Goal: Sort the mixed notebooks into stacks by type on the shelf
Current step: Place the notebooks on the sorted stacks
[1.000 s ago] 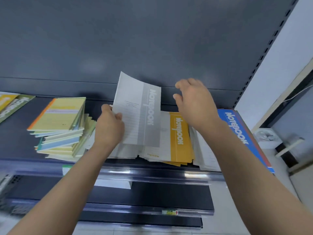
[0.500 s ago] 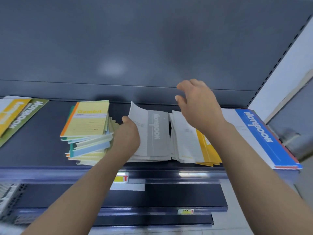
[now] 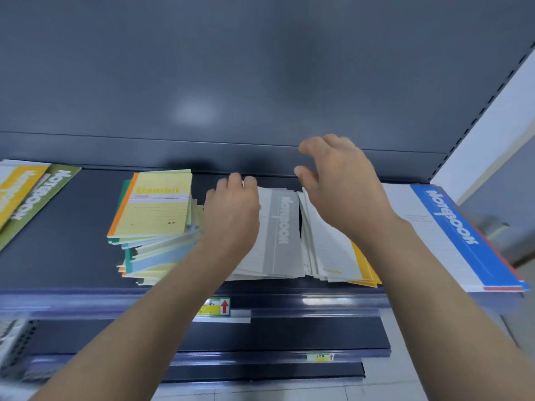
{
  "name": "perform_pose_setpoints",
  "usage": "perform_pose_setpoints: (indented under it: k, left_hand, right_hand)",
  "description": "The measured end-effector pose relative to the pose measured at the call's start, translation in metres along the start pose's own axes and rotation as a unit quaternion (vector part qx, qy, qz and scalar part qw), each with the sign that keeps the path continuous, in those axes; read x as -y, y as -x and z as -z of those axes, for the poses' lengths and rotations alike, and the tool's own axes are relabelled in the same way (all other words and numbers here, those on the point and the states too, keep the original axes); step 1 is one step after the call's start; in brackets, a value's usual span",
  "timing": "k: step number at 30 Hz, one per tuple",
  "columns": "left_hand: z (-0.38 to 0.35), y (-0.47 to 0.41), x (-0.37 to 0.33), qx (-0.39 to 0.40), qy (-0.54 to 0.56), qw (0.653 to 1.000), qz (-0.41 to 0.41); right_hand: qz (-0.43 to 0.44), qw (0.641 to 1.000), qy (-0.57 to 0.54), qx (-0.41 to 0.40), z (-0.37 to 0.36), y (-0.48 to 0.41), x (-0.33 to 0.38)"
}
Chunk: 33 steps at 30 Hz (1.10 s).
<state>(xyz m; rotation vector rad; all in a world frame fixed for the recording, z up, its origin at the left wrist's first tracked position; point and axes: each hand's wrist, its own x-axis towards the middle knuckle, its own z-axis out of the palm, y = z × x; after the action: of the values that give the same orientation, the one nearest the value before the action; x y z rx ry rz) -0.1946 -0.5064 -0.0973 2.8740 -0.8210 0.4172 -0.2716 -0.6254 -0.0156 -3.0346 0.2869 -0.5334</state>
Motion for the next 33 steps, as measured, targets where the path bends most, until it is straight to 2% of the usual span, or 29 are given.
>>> perform_pose_setpoints:
  k: [2,5,11,20,25,33]
  left_hand:
    - [0.018,0.0,0.008,-0.067,0.045,0.997,-0.015]
    - [0.038,0.002,0.03,-0.168,0.029,0.985,-0.028]
    - [0.073,0.02,0.074,-0.232,-0.017,0.972,0.03]
    - [0.08,0.052,0.155,-0.258,-0.011,0.959,0.115]
    - [0.063,0.07,0.224,-0.223,0.016,0.967,0.125]
    - [0.058,0.104,0.373,-0.171,0.057,0.969,0.17]
  right_hand:
    - [0.022,1.0,-0.015,0.0,-0.001,-0.009,0.006]
    - [0.061,0.997,-0.053,-0.004,-0.006,-0.026,0.024]
    - [0.148,0.983,-0.107,-0.014,-0.013,-0.052,0.065]
    - [0.206,0.968,-0.141,-0.019,-0.024,-0.071,0.151]
    - [0.195,0.972,-0.13,-0.014,-0.04,-0.073,0.213]
    - [0.171,0.977,-0.125,0.003,-0.065,-0.084,0.35]
